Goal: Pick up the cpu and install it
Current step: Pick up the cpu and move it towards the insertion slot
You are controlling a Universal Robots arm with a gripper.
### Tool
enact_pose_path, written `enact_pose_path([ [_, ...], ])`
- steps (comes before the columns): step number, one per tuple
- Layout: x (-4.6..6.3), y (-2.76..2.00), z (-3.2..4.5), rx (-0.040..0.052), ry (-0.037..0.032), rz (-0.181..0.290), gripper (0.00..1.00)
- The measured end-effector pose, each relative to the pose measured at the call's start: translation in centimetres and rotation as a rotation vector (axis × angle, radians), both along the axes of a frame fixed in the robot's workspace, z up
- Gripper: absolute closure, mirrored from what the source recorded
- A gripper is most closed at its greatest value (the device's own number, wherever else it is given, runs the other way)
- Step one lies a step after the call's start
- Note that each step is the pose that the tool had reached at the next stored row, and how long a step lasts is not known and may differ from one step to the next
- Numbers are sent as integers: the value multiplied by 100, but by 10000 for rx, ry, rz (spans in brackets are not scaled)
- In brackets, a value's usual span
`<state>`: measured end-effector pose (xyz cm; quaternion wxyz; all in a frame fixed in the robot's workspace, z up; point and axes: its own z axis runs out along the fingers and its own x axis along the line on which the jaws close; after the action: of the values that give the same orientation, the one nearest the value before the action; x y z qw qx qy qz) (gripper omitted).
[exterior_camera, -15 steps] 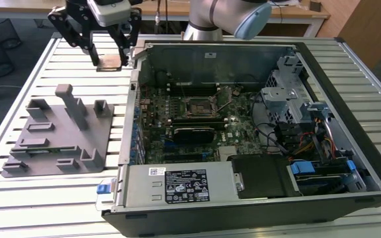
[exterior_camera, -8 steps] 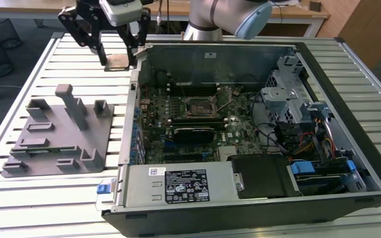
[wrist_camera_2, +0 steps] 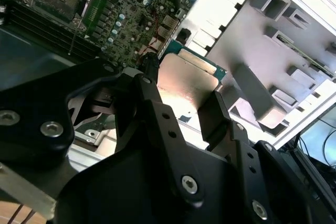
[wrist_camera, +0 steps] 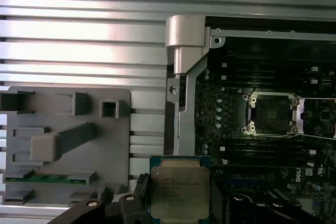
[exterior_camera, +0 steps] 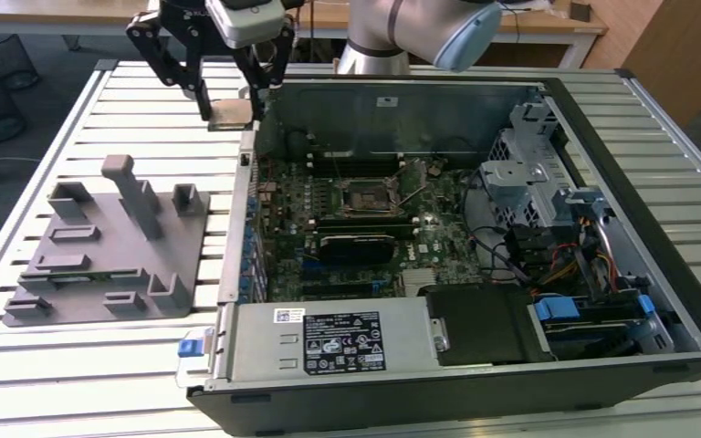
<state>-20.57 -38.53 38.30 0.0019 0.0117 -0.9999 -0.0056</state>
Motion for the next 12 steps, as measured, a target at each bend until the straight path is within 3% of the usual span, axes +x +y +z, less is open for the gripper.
enact_pose_path([
  [12,173,0,-3,0,-1,1,46],
])
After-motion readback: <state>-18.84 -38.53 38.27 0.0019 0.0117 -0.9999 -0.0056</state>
